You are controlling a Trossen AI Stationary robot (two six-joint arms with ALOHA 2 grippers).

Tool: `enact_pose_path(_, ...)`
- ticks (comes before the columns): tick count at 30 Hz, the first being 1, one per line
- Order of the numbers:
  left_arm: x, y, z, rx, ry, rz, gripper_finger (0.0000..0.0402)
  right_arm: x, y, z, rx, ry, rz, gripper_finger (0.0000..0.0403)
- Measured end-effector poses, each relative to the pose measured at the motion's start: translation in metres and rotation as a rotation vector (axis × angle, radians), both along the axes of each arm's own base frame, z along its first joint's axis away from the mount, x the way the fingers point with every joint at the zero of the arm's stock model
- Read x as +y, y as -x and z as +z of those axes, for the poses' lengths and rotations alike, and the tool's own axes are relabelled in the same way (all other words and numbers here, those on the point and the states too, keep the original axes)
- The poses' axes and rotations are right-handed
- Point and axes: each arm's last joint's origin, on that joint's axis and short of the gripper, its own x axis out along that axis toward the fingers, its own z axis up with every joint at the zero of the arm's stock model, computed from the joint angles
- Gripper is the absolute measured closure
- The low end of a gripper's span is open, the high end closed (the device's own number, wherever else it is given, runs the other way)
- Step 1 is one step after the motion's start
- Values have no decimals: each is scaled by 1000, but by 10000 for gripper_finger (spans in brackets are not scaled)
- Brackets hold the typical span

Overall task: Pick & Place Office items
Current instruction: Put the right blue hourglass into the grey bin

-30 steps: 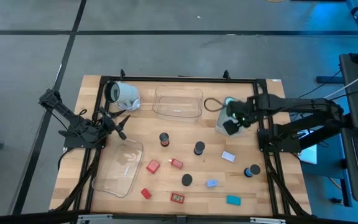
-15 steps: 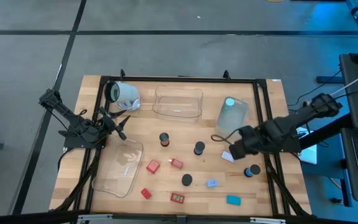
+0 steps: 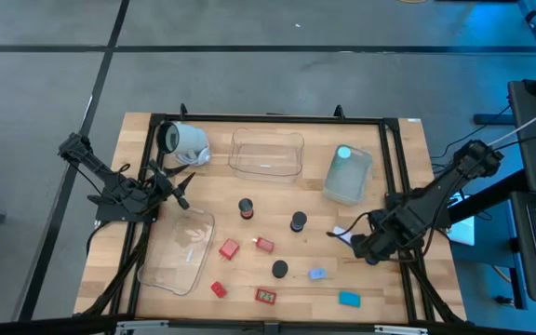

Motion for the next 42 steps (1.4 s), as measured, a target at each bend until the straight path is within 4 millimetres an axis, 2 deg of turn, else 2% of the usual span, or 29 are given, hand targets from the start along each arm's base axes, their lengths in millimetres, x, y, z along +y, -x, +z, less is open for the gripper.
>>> enact_pose_path(13,0,0,0,-1,0,0,258,6,-6,-12,45,34,51,84)
enact_pose_path(19,0,0,0,0,0,0,258,3,1,-28,142,0,44,83)
enact_pose_path(31,0,0,0,0,0,0,258,3,1,-43,116,-13,56,85)
enact_pose_path(35,0,0,0,0,0,0,258,3,1,-43,111,-12,68,103)
enact_pose_path(42,0,0,0,0,0,0,258,3,1,-43,106,-16,92,169)
